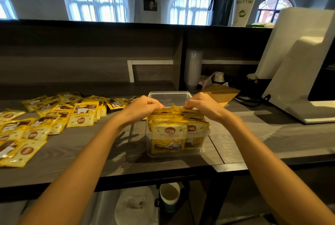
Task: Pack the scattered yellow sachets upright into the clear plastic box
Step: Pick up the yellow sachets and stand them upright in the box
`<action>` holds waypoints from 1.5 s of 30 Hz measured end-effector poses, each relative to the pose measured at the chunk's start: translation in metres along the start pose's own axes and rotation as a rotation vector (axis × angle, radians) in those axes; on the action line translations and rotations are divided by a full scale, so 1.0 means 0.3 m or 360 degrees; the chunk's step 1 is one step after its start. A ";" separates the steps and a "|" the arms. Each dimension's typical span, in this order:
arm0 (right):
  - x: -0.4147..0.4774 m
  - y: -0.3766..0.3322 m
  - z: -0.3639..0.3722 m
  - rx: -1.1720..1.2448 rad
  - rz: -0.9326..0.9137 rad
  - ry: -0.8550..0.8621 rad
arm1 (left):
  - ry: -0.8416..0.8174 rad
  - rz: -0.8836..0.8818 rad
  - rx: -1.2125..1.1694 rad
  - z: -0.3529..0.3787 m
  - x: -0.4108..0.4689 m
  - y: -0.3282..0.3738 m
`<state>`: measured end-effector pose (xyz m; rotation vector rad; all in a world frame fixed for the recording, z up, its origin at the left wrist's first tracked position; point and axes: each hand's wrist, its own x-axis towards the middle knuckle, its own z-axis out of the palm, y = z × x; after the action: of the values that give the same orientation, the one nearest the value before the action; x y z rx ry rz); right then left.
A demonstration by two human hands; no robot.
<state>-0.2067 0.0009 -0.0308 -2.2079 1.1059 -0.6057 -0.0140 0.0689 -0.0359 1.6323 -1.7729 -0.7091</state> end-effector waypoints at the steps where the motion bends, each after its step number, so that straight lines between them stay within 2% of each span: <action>1: 0.000 -0.004 0.003 -0.0024 0.0002 -0.0006 | 0.0015 -0.0004 -0.0002 0.000 0.001 0.000; 7: 0.004 -0.026 0.005 -0.0095 0.0026 0.0023 | 0.0071 -0.0014 -0.0011 -0.001 0.013 -0.001; 11: 0.013 -0.062 0.009 -0.0070 0.0014 0.0135 | 0.0239 -0.0001 0.0014 -0.015 0.011 -0.001; 16: 0.019 -0.207 0.061 -0.0144 -0.0238 0.0446 | 0.0681 0.0008 0.0072 -0.082 -0.023 -0.005; 19: 0.016 -0.324 0.148 -0.0030 -0.0404 0.0630 | 0.0984 -0.0095 0.0039 -0.144 -0.068 -0.032; 22: 0.033 -0.414 0.268 0.0038 -0.0482 0.0598 | 0.1242 -0.0245 0.0041 -0.207 -0.133 -0.101; 24: 0.054 -0.451 0.357 0.0037 -0.0454 0.0487 | 0.1311 -0.0393 0.0082 -0.244 -0.177 -0.181; 29: 0.106 -0.476 0.566 -0.0070 -0.0283 0.0022 | 0.1144 -0.0839 0.0342 -0.270 -0.253 -0.397; 32: 0.142 -0.450 0.650 -0.0152 -0.0223 -0.0159 | 0.0962 -0.0894 0.0475 -0.262 -0.261 -0.504; 38: 0.248 -0.384 0.764 -0.0234 -0.0045 -0.0073 | 0.0544 -0.0874 0.0815 -0.240 -0.224 -0.571; 42: 0.300 -0.360 0.769 -0.0211 0.0170 -0.0030 | 0.0631 -0.0696 0.0575 -0.222 -0.201 -0.553; 45: 0.329 -0.353 0.769 0.0100 0.0329 0.0018 | 0.0639 -0.0565 0.0272 -0.231 -0.202 -0.552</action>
<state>0.0503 0.0397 -0.1124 -2.0077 1.2837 -0.5557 0.1502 0.1154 -0.1180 2.0659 -1.3014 -0.3482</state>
